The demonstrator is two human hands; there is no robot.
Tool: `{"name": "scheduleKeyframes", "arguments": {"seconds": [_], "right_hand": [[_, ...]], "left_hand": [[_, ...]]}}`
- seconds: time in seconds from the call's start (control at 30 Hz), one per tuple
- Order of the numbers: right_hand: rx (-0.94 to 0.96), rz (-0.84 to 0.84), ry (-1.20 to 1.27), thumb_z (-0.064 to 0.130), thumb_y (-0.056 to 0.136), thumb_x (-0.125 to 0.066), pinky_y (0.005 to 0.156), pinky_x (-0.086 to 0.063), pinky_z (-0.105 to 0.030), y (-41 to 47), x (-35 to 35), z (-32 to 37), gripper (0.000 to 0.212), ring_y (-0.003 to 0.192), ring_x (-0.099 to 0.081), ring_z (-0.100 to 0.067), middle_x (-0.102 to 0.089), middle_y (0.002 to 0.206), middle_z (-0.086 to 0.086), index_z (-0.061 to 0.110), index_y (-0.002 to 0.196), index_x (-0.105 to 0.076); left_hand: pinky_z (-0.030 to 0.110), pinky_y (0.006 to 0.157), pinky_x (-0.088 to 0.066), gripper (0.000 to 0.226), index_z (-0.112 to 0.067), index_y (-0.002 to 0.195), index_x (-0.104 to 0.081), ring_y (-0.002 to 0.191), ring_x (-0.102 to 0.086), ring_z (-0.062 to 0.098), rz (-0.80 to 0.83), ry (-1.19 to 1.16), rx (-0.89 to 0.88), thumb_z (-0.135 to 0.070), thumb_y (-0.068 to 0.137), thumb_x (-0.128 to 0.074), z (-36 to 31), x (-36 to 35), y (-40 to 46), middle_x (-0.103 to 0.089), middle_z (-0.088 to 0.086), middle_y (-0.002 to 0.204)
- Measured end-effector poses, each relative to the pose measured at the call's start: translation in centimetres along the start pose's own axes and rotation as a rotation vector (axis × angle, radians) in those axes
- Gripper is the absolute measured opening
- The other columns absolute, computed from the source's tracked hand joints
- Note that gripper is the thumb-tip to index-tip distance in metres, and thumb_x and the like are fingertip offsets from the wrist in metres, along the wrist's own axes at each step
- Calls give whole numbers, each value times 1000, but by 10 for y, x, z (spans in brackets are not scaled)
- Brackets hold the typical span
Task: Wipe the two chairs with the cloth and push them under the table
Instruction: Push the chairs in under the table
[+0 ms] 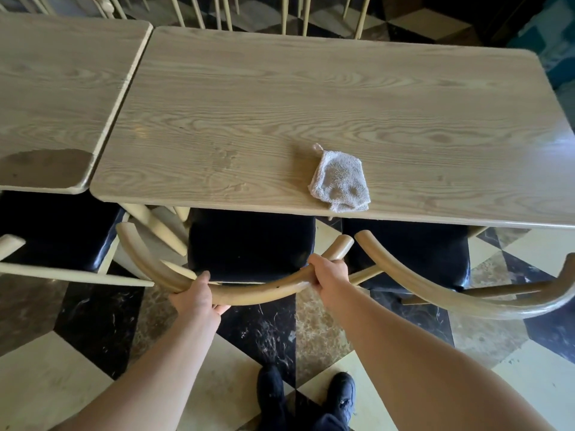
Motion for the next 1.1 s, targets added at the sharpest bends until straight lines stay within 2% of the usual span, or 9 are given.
{"name": "scheduleKeyframes", "arguments": {"seconds": [0.2, 0.3, 0.37, 0.47, 0.53, 0.63, 0.73, 0.83, 1.1], "right_hand": [[53, 94, -320, 47, 87, -66, 72, -64, -38, -21, 19, 8, 37, 83, -75, -21, -72, 100, -8, 15, 105, -60], [618, -206, -710, 32, 87, -58, 61, -56, -34, -44, 67, 52, 19, 80, -66, -19, -69, 91, 3, 21, 103, -59], [943, -451, -945, 30, 84, -65, 78, -48, -32, -64, 98, 80, 33, 98, -54, -19, -60, 105, 5, 25, 114, -53], [765, -414, -1204, 37, 86, -68, 99, -39, -41, -33, 131, 87, 62, 120, -50, -25, -54, 129, -1, 20, 140, -42], [655, -281, -1270, 39, 94, -59, 83, -46, -39, -14, 140, 77, 45, 100, -61, -25, -62, 112, 0, 21, 134, -46], [756, -235, -1322, 40, 101, -50, 61, -44, -35, -10, 139, 68, 24, 72, -57, -21, -56, 84, 3, 19, 113, -51], [774, -234, -1325, 37, 102, -48, 62, -41, -35, -11, 140, 68, 19, 74, -56, -22, -55, 85, 1, 19, 110, -49], [754, -215, -1309, 35, 103, -48, 69, -45, -36, -12, 142, 65, 17, 81, -57, -23, -58, 91, -1, 20, 110, -48], [786, -213, -1302, 36, 102, -50, 73, -36, -33, -11, 143, 57, 18, 88, -58, -22, -54, 90, 3, 20, 111, -50]], "left_hand": [[62, 89, -54, 72, -15, 137, -49, 117, -59, 38, 206, 35, 62, -35, 78, -83, 16, 9, -7, -53, 19, 134], [64, 86, -54, 63, -16, 130, -48, 112, -60, 43, 250, 84, 112, -35, 80, -82, 34, 6, -23, -49, 24, 131], [63, 85, -55, 58, -19, 127, -48, 109, -61, 43, 286, 102, 117, -31, 81, -81, 42, -4, -35, -49, 24, 129], [60, 88, -55, 52, -16, 129, -52, 107, -62, 41, 303, 58, 137, -27, 85, -78, 53, -15, -43, -50, 26, 130], [52, 80, -60, 40, -18, 122, -57, 103, -65, 35, 317, 49, 131, -22, 87, -76, 61, -20, -47, -54, 25, 125], [47, 73, -62, 39, -12, 123, -58, 104, -64, 30, 315, 1, 121, -17, 88, -75, 73, -28, -52, -55, 25, 120], [52, 80, -60, 45, -7, 126, -54, 116, -59, 37, 264, -44, 125, -14, 87, -75, 76, -31, -55, -54, 30, 123], [54, 83, -59, 40, -7, 120, -54, 114, -60, 45, 251, -48, 138, -15, 87, -75, 79, -30, -56, -53, 35, 124], [54, 86, -58, 47, -7, 124, -53, 110, -62, 39, 295, -41, 102, -23, 87, -76, 80, -30, -53, -54, 29, 125]]}}
Point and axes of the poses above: each hand's wrist, its own y-axis towards the middle knuckle, its own x-axis out of the back of the hand, z = x × y, the point moved 8 cm from there along y, towards the middle knuckle
